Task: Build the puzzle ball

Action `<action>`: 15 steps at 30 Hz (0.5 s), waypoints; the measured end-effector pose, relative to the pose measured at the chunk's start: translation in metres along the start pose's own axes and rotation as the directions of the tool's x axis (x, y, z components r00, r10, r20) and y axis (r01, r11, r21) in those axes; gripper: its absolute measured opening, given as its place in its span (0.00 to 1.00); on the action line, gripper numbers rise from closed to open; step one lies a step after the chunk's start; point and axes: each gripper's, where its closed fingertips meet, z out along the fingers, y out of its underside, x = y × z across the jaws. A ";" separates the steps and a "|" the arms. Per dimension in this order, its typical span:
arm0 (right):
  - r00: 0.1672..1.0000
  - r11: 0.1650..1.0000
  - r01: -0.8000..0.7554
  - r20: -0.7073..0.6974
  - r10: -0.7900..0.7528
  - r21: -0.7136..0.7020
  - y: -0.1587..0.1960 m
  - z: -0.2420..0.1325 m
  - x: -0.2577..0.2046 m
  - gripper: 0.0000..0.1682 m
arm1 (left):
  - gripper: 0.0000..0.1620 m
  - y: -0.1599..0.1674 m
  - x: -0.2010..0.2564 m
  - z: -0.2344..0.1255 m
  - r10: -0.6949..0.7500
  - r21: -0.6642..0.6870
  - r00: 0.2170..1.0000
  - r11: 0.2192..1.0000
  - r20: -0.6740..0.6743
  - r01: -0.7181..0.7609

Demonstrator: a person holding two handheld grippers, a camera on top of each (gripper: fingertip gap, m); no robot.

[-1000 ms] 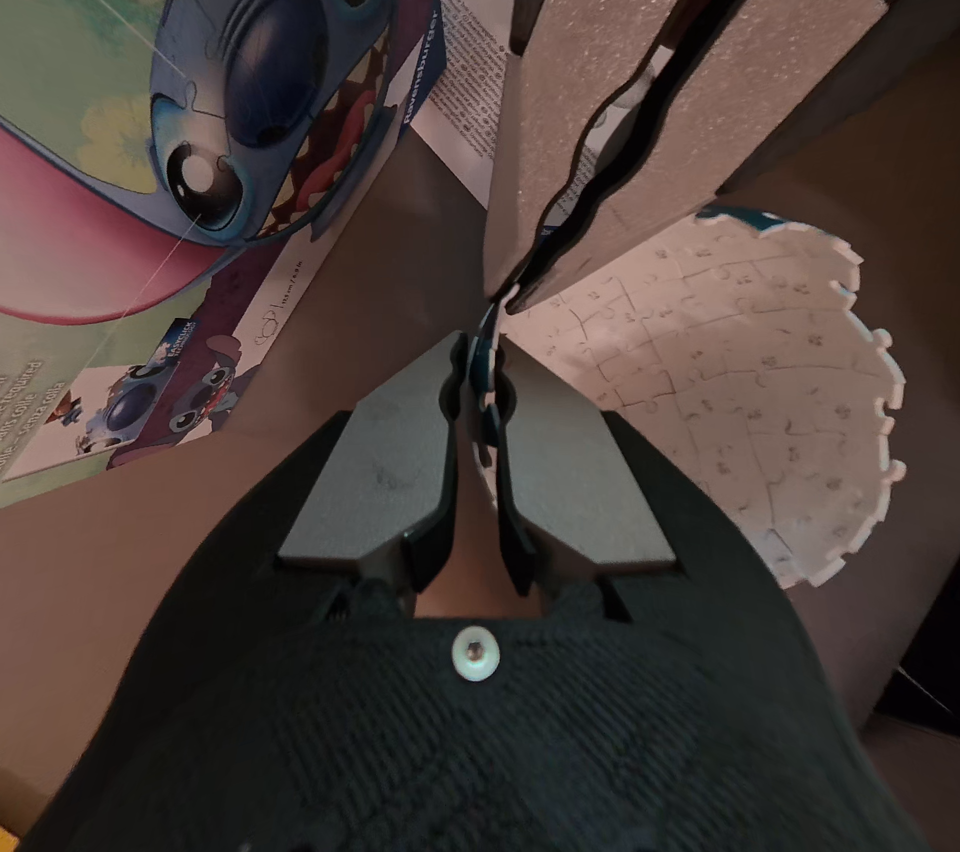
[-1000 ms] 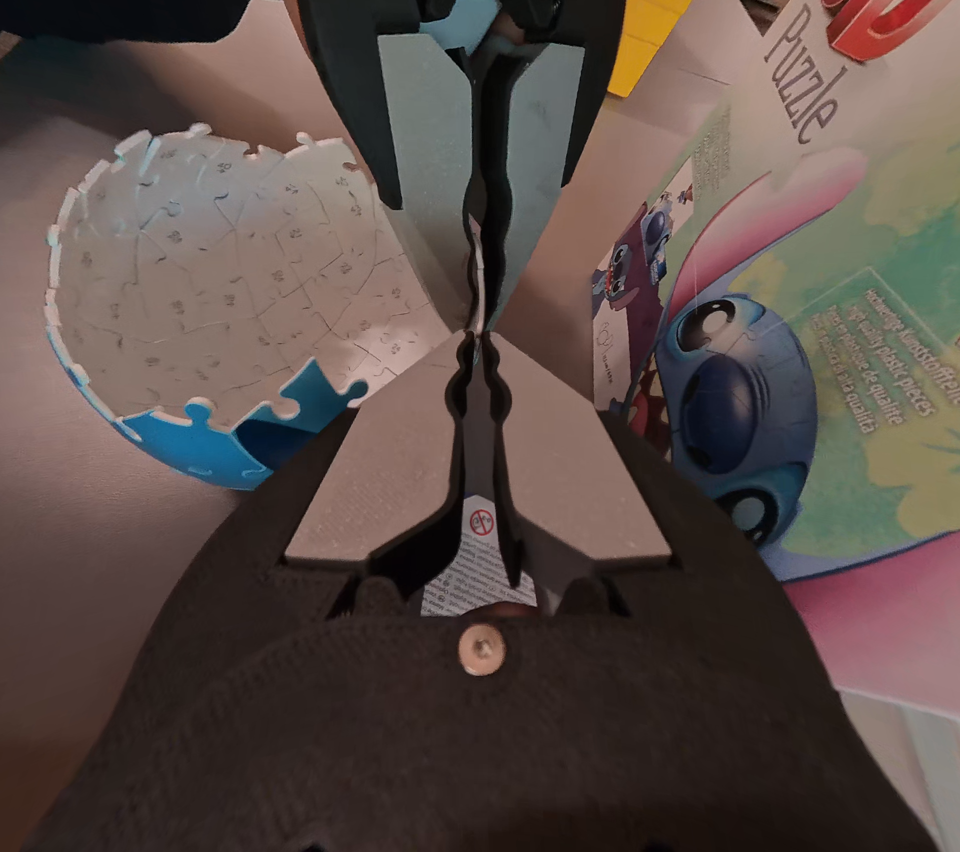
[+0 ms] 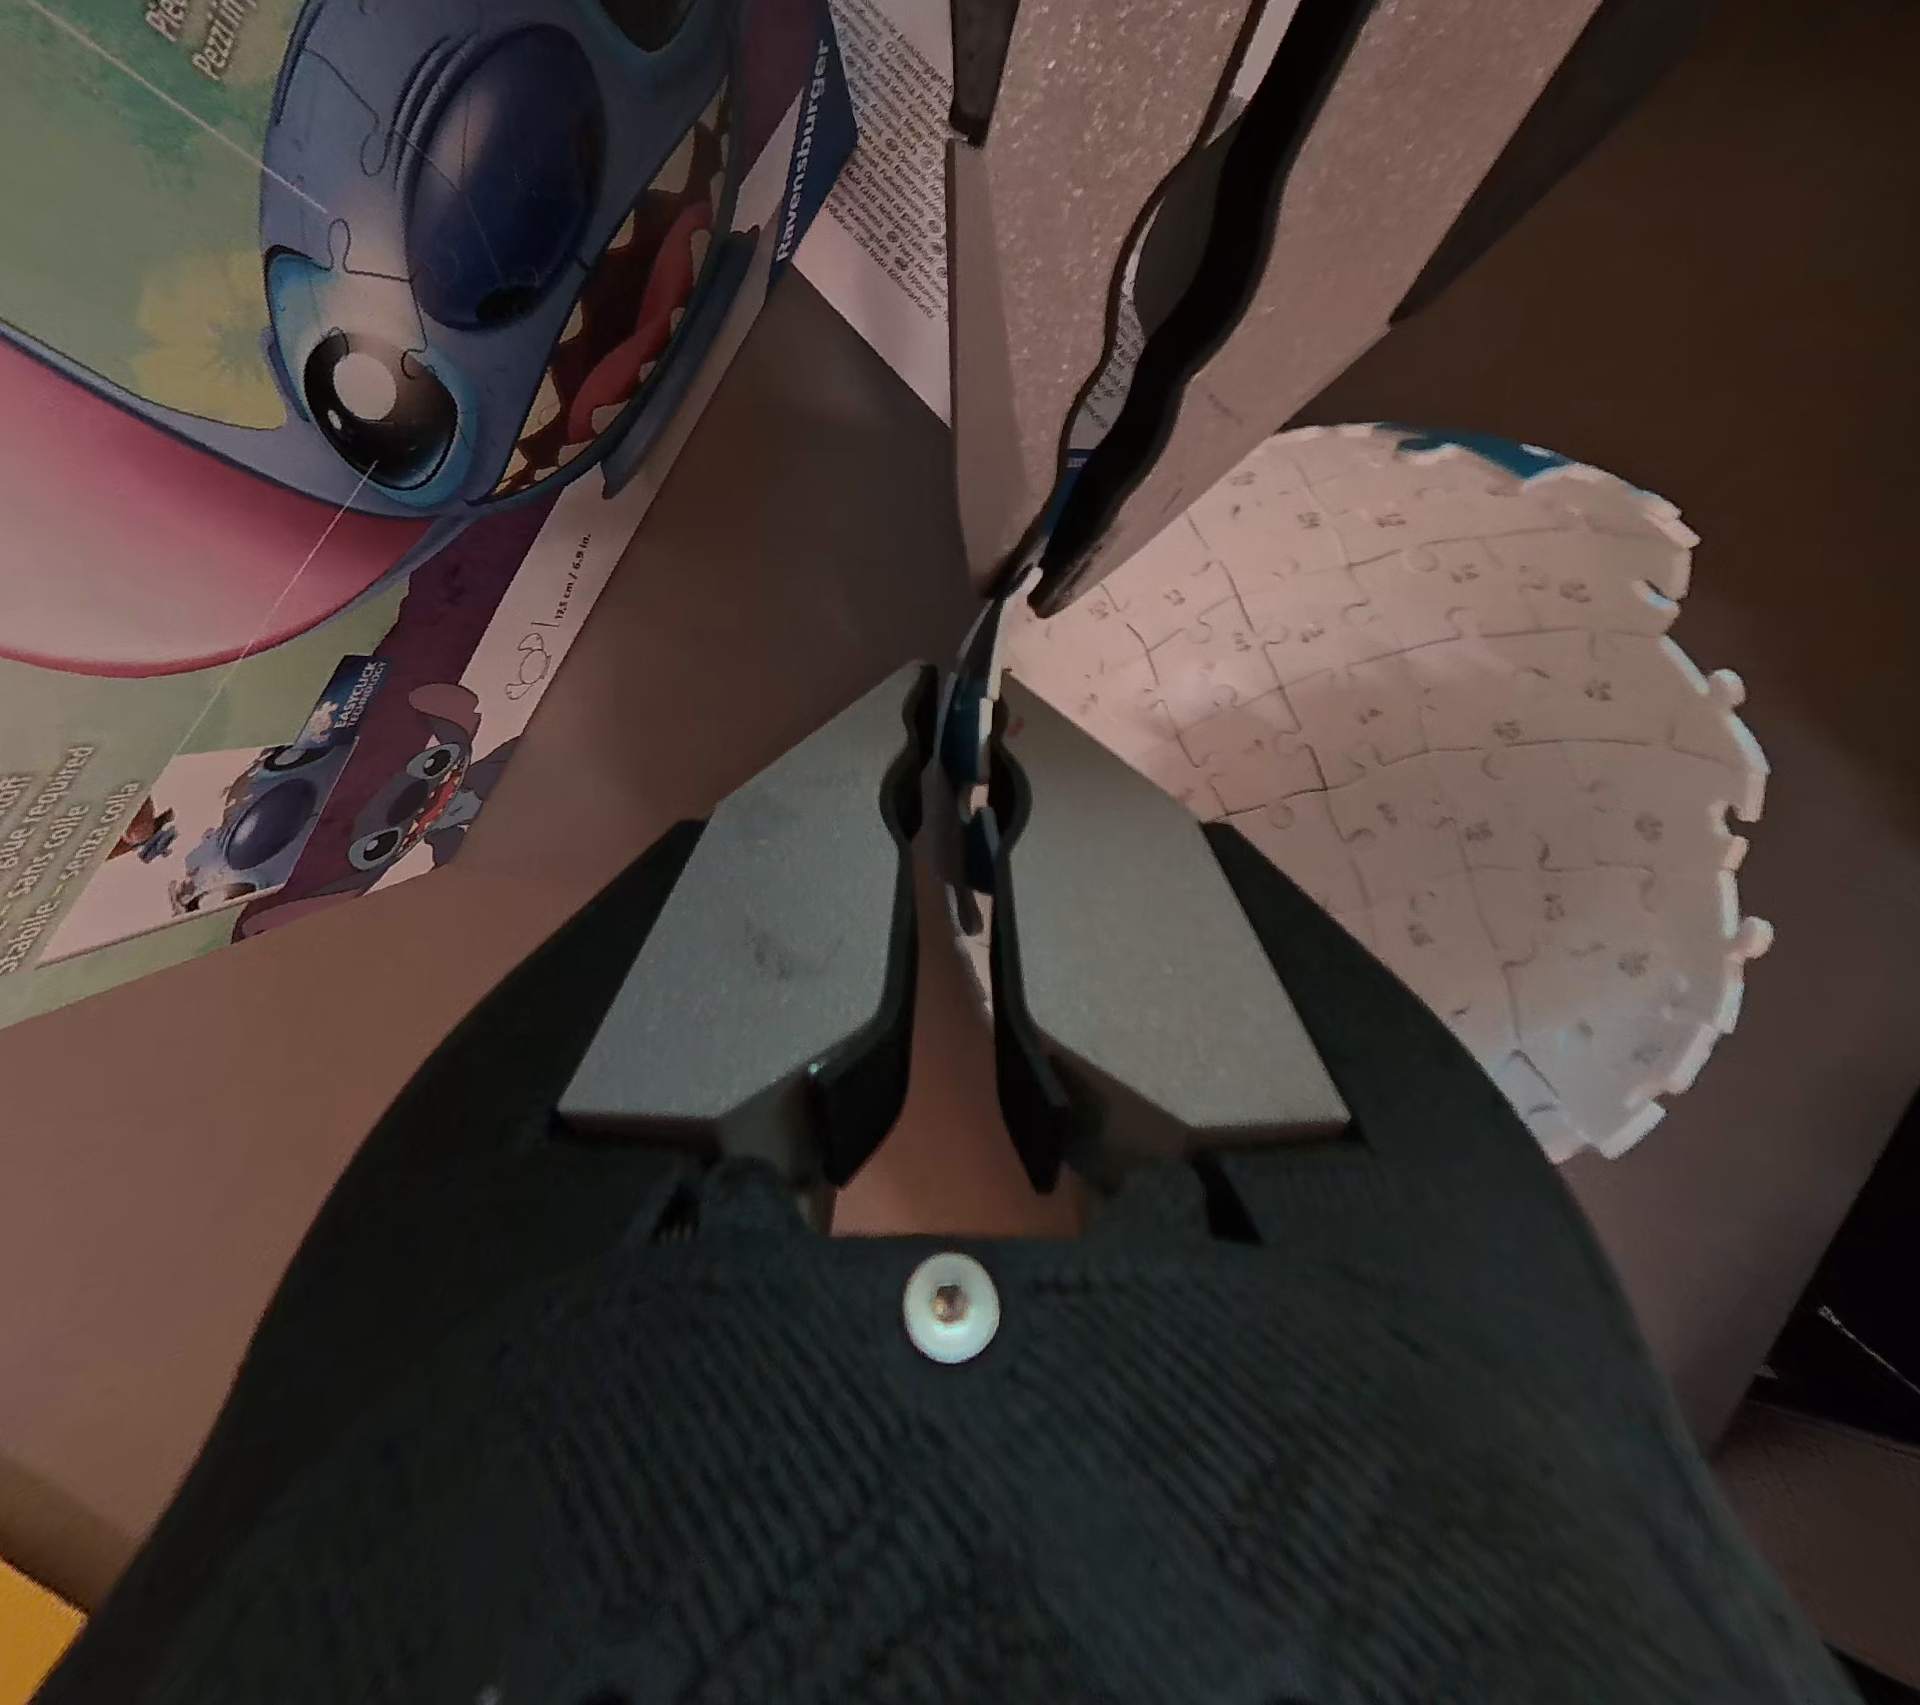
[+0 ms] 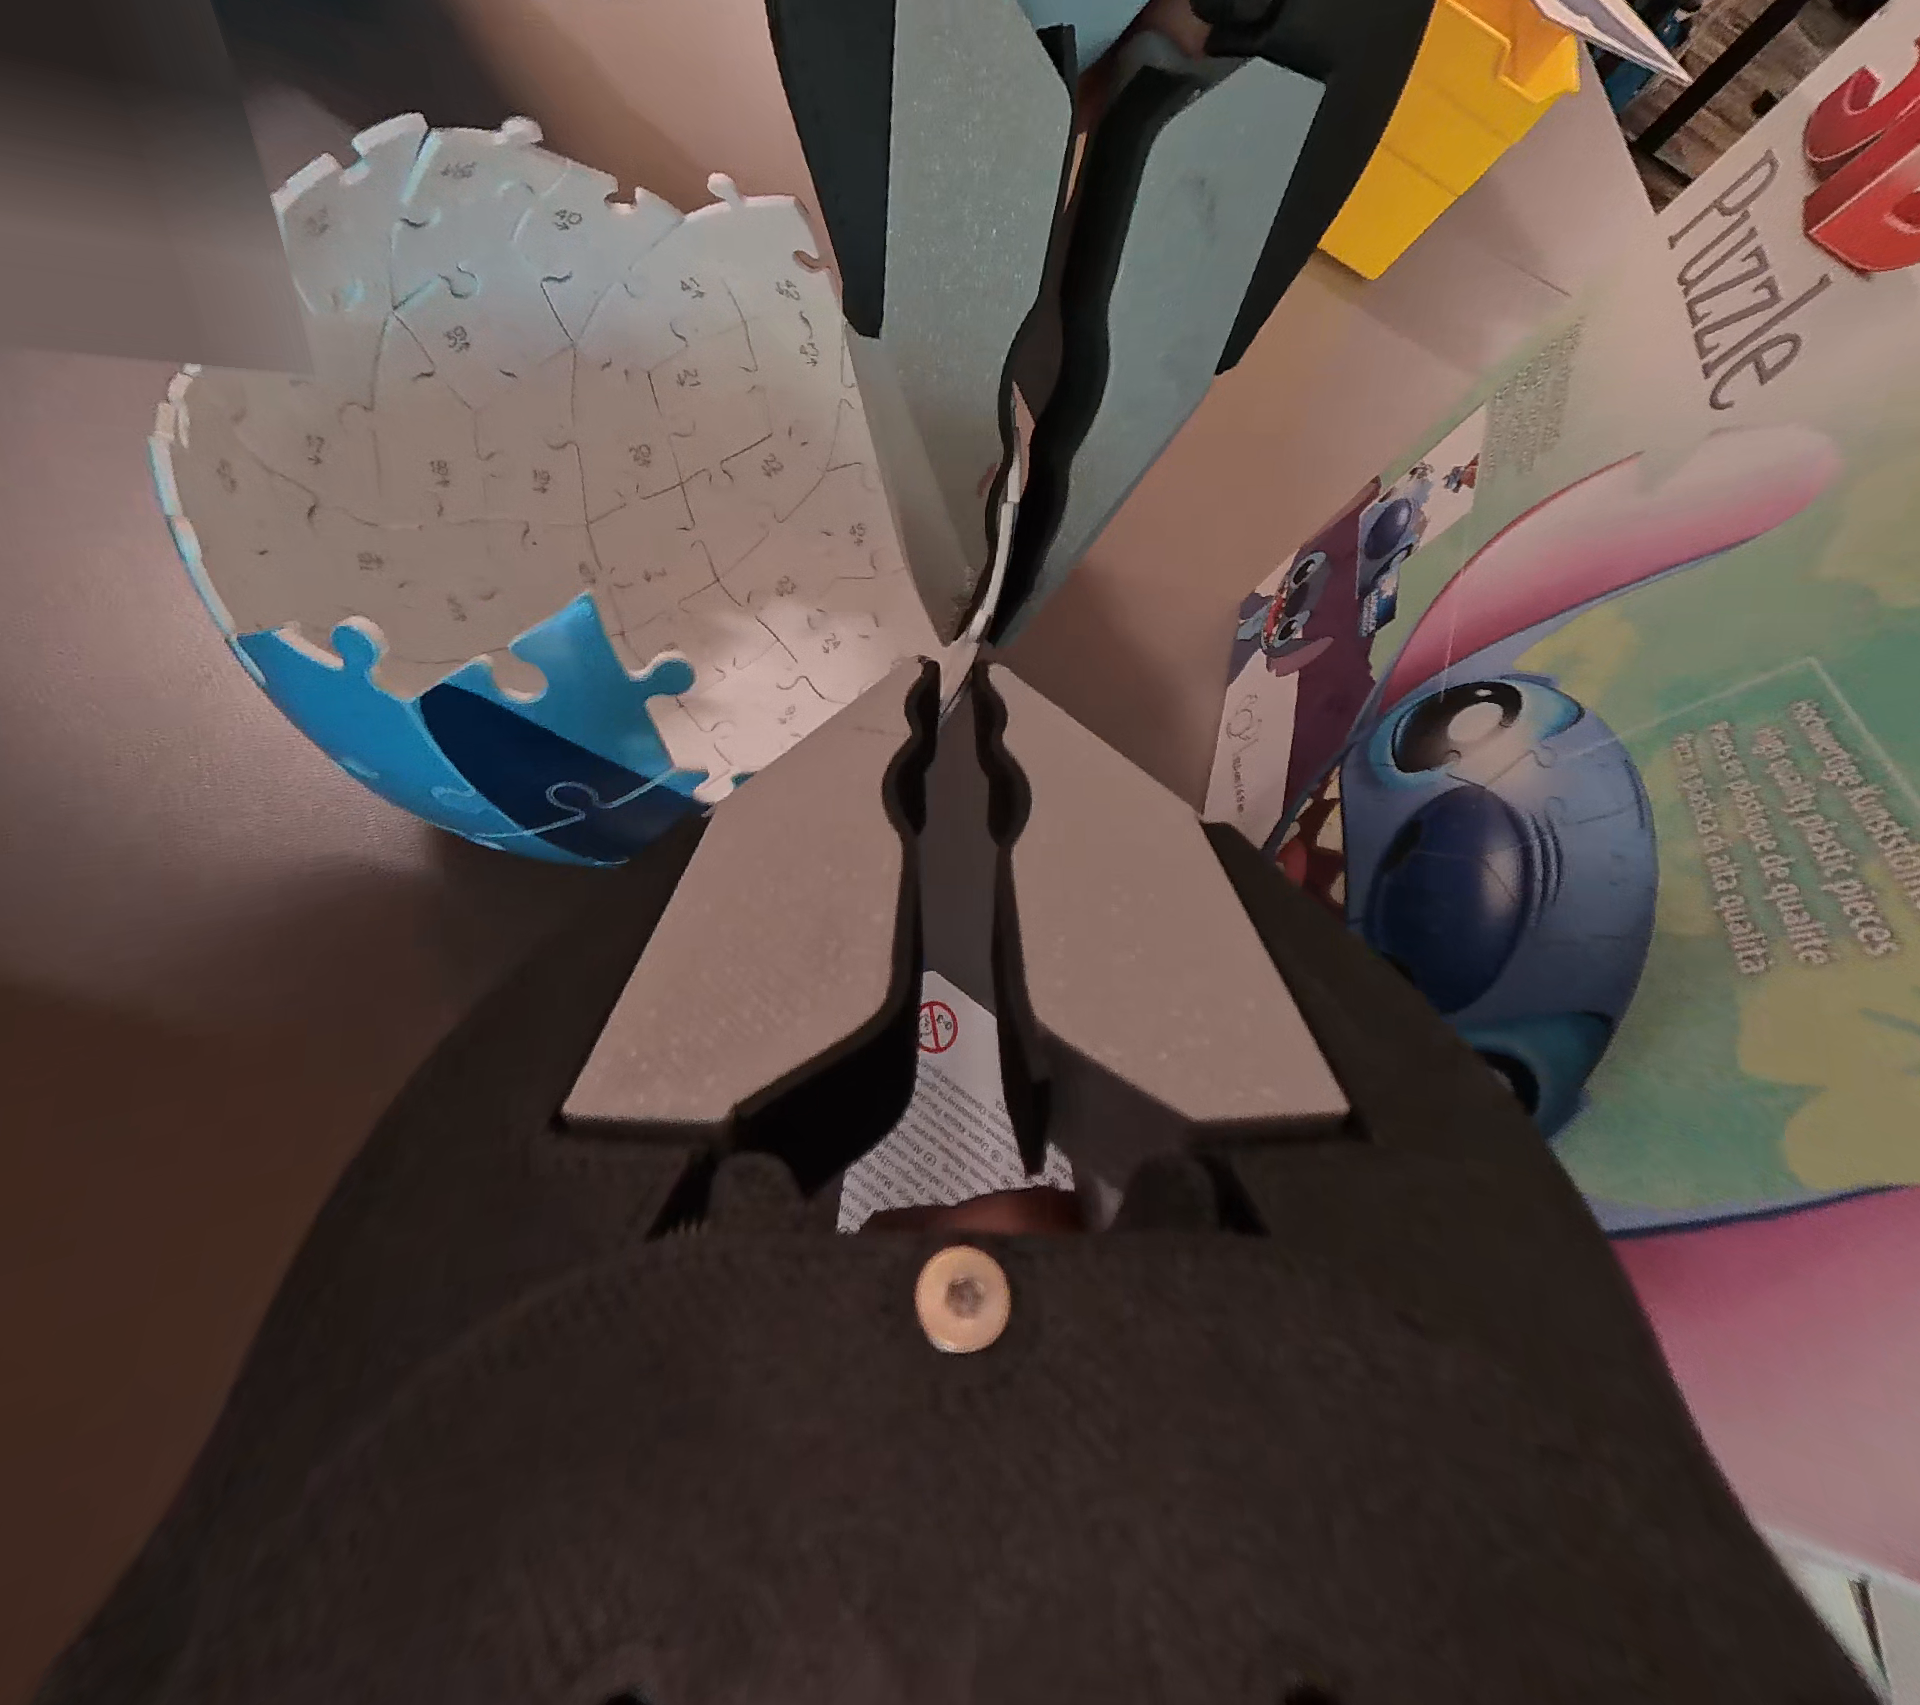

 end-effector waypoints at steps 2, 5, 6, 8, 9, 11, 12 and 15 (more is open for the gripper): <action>1.000 1.000 -0.003 -0.011 0.003 0.006 0.000 0.001 0.001 0.02 | 0.02 0.001 -0.001 0.000 0.003 -0.006 1.000 1.000 0.010 -0.003; 1.000 1.000 -0.021 -0.017 0.021 0.009 0.001 0.001 0.002 0.01 | 0.02 0.001 -0.001 0.000 0.009 -0.013 1.000 1.000 0.025 -0.009; 0.999 0.999 -0.034 -0.017 0.034 0.006 0.001 0.001 0.002 0.01 | 0.02 0.001 -0.001 0.000 0.013 -0.016 0.999 1.000 0.031 -0.013; 0.998 0.998 -0.064 -0.013 0.064 0.007 0.001 0.002 0.003 0.01 | 0.03 0.001 0.000 0.000 0.020 -0.017 0.999 1.000 0.036 -0.020; 0.997 0.997 -0.082 -0.007 0.082 0.011 0.001 0.002 0.003 0.01 | 0.03 0.000 0.000 0.000 0.024 -0.013 0.999 1.000 0.035 -0.024; 0.993 0.993 -0.119 0.005 0.119 0.017 0.000 0.002 0.003 0.00 | 0.02 -0.004 0.002 0.000 0.026 0.011 0.999 1.000 0.025 -0.026; 0.991 0.991 -0.132 0.008 0.132 0.016 0.000 0.002 0.003 0.00 | 0.02 -0.004 0.003 0.000 0.025 0.009 0.999 1.000 0.022 -0.026; 0.986 0.986 -0.166 0.011 0.166 0.011 0.001 0.003 0.003 0.00 | 0.01 -0.003 0.003 0.001 0.021 0.009 1.000 1.000 0.014 -0.022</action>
